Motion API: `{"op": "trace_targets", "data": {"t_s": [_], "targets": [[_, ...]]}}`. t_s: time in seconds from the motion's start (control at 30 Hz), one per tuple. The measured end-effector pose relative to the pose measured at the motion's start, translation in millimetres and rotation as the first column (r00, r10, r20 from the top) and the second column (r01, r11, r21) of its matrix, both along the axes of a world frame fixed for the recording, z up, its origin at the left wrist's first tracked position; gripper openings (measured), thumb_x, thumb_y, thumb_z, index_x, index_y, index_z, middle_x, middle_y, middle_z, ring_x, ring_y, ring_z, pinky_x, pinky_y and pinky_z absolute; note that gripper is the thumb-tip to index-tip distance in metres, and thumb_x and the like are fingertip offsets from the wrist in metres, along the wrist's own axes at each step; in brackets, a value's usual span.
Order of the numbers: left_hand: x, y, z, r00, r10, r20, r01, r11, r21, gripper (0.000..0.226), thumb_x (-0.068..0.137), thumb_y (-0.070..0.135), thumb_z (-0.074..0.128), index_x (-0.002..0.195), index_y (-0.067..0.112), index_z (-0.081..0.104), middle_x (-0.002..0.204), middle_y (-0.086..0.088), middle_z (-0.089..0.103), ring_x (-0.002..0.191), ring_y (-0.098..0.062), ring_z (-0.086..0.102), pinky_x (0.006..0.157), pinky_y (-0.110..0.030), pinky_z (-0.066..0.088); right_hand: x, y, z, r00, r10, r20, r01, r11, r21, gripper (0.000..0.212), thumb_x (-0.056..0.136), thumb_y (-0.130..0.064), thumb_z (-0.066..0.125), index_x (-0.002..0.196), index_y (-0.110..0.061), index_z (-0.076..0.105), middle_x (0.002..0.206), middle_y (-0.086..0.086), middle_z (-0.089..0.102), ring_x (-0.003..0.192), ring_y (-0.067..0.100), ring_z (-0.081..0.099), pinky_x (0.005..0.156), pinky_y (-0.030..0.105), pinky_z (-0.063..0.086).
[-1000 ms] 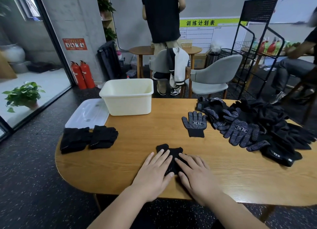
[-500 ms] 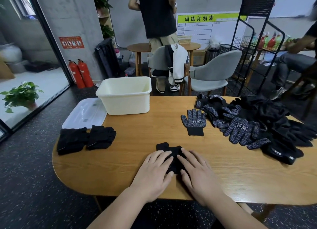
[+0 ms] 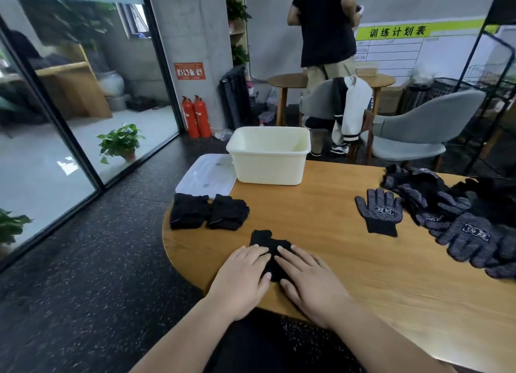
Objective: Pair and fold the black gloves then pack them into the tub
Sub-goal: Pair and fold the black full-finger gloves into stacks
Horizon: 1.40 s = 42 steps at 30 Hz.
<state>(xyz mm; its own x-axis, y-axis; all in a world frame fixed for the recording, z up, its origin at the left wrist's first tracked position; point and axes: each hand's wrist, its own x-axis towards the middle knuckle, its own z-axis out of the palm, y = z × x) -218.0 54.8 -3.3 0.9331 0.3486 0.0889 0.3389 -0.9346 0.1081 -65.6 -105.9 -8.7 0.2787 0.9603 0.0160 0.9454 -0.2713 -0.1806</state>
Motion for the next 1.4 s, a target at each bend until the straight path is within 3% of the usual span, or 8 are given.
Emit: {"op": "trace_targets", "data": {"t_s": [0.2,0.4,0.6,0.8,1.07,1.27,1.4], "targets": [[-55.3,35.2,-7.3,0.982,0.182,0.043,-0.182,0.983,-0.007,0.052,0.109,0.045,0.038,0.155,0.025,0.05,0.159,0.012,0.043,0.149,-0.012,0.034,0.123,-0.032,0.029,-32.9,46.0,2.0,0.993,0.115,-0.012,-0.116,0.993,-0.028,0.059,0.112,-0.053,0.019,0.168,-0.037,0.009,0.174,-0.018,-0.004,0.161,0.011,-0.007,0.131,0.038,0.007],[-80.7,55.8,-8.1,0.962,0.255,0.096,-0.253,0.967,-0.034,0.053,0.109,0.046,0.037,0.154,0.025,0.054,0.16,0.014,0.045,0.148,-0.008,0.037,0.124,-0.03,0.028,-56.6,79.5,2.4,0.987,0.161,0.001,-0.161,0.987,-0.028,0.061,0.112,-0.056,0.02,0.168,-0.032,0.016,0.175,-0.017,-0.003,0.162,0.013,-0.005,0.131,0.041,0.009],[-98.6,78.4,-10.0,0.925,0.358,0.127,-0.352,0.934,-0.067,0.051,0.109,0.044,0.04,0.154,0.025,0.054,0.162,0.012,0.045,0.152,-0.007,0.035,0.124,-0.025,0.018,-74.3,110.0,6.2,0.981,0.195,0.001,-0.194,0.978,-0.081,0.063,0.11,-0.059,0.019,0.168,-0.035,0.007,0.175,-0.016,-0.005,0.162,0.016,-0.005,0.13,0.043,0.008],[-100.9,85.9,-12.5,0.883,0.45,0.133,-0.436,0.892,-0.121,0.052,0.109,0.041,0.042,0.155,0.02,0.05,0.164,0.009,0.041,0.155,-0.009,0.03,0.124,-0.025,0.024,-88.1,137.3,5.1,0.983,0.18,0.023,-0.177,0.978,-0.114,0.066,0.109,-0.06,0.019,0.168,-0.033,0.006,0.175,-0.014,-0.004,0.162,0.019,-0.005,0.129,0.046,0.007],[-102.8,98.6,-17.1,0.89,0.45,0.069,-0.443,0.891,-0.1,0.059,0.108,0.045,0.041,0.16,0.017,0.039,0.169,0.004,0.031,0.161,-0.015,0.017,0.13,-0.031,0.018,-94.3,156.6,10.9,0.983,0.18,0.03,-0.174,0.973,-0.15,0.067,0.109,-0.059,0.022,0.168,-0.032,0.003,0.176,-0.011,-0.004,0.162,0.022,-0.006,0.13,0.047,0.006],[-92.7,97.2,-2.3,0.9,0.409,0.15,-0.415,0.91,0.008,0.054,0.104,0.047,0.04,0.149,0.019,0.054,0.153,0.004,0.049,0.152,-0.017,0.035,0.128,-0.037,0.025,-71.7,137.7,18.5,0.988,0.152,0.01,-0.151,0.986,-0.073,0.063,0.11,-0.057,0.022,0.167,-0.037,0.005,0.175,-0.015,-0.002,0.162,0.015,-0.002,0.13,0.043,0.01],[-68.1,80.0,7.8,0.931,0.326,0.163,-0.332,0.943,0.007,0.051,0.107,0.046,0.041,0.151,0.022,0.051,0.156,0.006,0.043,0.155,-0.016,0.028,0.13,-0.034,0.019,-42.5,116.8,21.1,0.995,0.095,-0.005,-0.095,0.993,-0.066,0.062,0.11,-0.058,0.022,0.167,-0.037,0.008,0.175,-0.016,-0.003,0.162,0.014,-0.002,0.13,0.043,0.011]]}}
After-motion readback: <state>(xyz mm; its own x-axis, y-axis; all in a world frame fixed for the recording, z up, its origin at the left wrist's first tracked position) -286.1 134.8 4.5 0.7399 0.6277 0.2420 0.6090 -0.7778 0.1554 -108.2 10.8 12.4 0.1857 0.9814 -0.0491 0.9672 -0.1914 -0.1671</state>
